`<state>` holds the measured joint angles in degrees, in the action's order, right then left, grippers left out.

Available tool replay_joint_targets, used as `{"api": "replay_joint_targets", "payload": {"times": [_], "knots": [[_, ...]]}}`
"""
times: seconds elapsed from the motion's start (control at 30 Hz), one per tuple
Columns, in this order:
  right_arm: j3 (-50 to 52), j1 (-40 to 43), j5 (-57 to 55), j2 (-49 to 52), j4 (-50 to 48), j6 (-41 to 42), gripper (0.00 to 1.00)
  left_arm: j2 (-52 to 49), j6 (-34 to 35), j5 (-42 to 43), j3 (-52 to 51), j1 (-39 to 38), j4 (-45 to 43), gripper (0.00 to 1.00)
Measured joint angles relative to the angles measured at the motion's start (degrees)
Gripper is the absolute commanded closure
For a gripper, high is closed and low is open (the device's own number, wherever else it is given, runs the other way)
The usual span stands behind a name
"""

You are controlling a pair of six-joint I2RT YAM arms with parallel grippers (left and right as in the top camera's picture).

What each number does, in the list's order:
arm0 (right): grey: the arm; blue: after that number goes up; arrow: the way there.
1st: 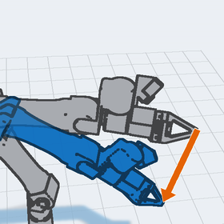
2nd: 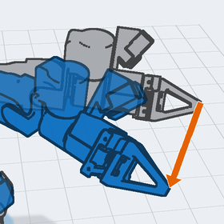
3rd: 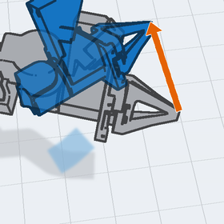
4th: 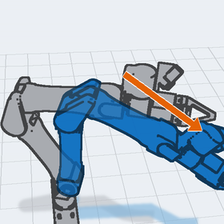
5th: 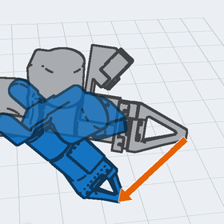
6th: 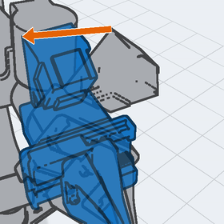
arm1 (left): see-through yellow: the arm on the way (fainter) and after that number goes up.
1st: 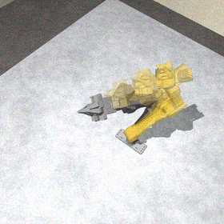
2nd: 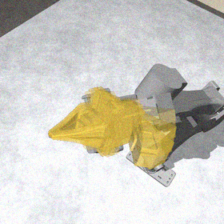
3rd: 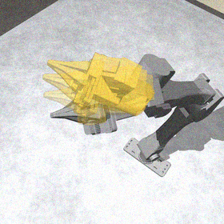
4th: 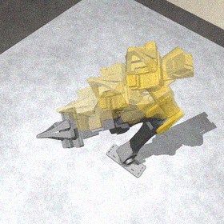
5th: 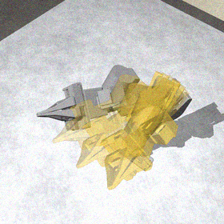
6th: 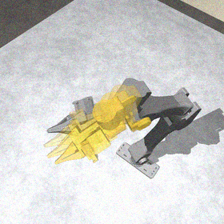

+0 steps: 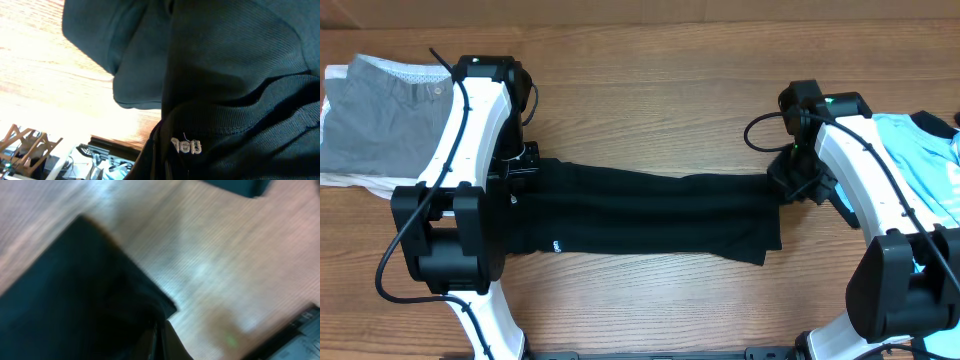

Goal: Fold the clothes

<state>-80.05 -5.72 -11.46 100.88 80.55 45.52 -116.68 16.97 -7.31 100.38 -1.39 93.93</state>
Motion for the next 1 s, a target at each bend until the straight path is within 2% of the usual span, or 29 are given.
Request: {"api": "replay_joint_targets", "payload": {"times": [0.33, 0.8, 0.9, 0.93, 0.97, 1.0], "knots": [[0.1, 0.0, -2.9, 0.0, 0.0, 1.9, 0.96, 0.0, 0.1, -0.3, -3.8, 4.9, -0.6, 0.96], [5.4, 0.0, -1.1, 0.0, -1.6, 2.3, 0.96, 0.0, 0.7, -0.3, -7.4, 5.1, -2.2, 0.92], [5.4, 0.0, -0.3, 0.0, -1.5, 2.2, 0.95, 0.0, 0.8, -0.3, -7.4, 5.1, -2.2, 0.78], [5.4, 0.0, 0.0, 0.0, -1.5, 2.2, 0.9, 0.0, 1.0, -0.3, -7.4, 5.1, -2.2, 0.77], [5.4, 0.0, 0.1, 0.0, -1.5, 2.3, 0.77, 0.0, 1.0, -0.5, -7.4, 5.1, -2.2, 0.77], [5.5, 0.0, 0.2, 0.0, -1.4, 2.0, 0.69, 0.0, 1.0, -0.7, -7.4, 5.1, -2.2, 0.75]]}}
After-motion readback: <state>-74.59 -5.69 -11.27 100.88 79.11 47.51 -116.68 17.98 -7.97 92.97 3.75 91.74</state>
